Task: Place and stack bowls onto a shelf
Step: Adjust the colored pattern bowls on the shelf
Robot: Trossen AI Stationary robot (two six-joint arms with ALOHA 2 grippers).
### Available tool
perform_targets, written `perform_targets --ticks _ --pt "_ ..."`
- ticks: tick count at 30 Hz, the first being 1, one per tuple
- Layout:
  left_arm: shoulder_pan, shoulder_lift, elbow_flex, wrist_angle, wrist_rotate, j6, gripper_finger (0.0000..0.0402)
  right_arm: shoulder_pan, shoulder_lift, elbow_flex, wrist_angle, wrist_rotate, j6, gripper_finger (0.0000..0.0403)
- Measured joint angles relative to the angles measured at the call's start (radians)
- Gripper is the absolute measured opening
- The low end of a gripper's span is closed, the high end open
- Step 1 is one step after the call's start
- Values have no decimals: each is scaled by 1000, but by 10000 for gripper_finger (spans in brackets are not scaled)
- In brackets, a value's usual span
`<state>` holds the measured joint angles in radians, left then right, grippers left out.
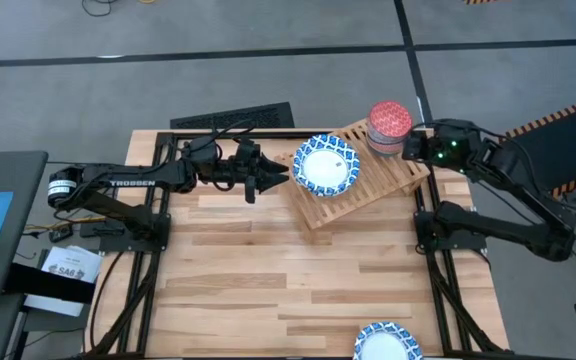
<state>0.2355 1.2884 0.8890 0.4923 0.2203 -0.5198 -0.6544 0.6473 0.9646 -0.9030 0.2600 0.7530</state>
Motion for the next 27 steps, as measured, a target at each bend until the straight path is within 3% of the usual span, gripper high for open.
perform_targets --ticks 27 --pt "0 0 0 0 0 0 171 19 47 1 76 2 -19 17"
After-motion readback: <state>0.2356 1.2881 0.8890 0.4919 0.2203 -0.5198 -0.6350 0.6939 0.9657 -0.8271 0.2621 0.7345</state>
